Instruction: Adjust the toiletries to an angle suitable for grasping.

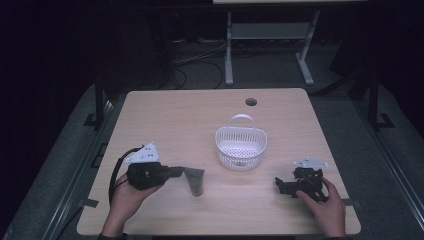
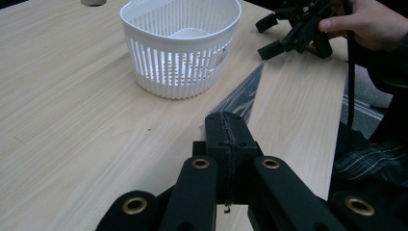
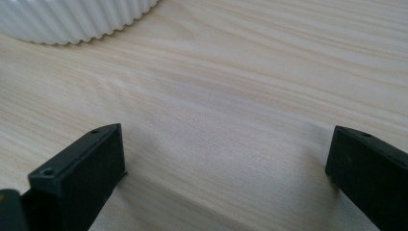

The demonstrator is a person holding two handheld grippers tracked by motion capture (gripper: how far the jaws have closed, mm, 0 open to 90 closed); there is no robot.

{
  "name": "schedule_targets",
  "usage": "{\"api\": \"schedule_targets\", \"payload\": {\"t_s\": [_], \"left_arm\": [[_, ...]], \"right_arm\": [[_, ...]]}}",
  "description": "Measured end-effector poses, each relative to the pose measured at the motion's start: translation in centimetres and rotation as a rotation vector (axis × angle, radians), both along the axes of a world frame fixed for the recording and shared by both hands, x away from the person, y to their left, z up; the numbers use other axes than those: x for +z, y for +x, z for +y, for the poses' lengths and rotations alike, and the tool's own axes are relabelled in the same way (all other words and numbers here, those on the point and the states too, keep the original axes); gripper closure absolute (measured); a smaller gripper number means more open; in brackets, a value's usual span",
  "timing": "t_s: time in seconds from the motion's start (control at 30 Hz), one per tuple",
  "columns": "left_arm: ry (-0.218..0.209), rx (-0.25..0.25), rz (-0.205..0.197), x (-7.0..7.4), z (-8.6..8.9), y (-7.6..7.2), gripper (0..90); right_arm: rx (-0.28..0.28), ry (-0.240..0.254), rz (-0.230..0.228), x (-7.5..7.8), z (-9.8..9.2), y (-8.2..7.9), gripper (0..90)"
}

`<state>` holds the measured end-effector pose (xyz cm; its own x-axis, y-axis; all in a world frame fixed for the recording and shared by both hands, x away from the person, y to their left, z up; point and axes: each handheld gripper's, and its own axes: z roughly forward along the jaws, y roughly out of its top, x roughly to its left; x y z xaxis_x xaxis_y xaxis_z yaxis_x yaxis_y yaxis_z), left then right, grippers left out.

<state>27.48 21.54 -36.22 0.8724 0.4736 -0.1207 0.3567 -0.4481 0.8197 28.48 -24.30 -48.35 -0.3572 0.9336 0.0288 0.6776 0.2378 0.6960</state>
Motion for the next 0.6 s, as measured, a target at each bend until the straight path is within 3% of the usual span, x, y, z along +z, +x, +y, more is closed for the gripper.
{"api": "schedule_targets", "payload": {"t_s": [0.6], "left_arm": [[0.005,0.019,-0.005,0.0,-0.2,1.5,89.8]], "right_arm": [[0.0,0.0,0.0,0.0,0.0,0.0,0.0]]}}
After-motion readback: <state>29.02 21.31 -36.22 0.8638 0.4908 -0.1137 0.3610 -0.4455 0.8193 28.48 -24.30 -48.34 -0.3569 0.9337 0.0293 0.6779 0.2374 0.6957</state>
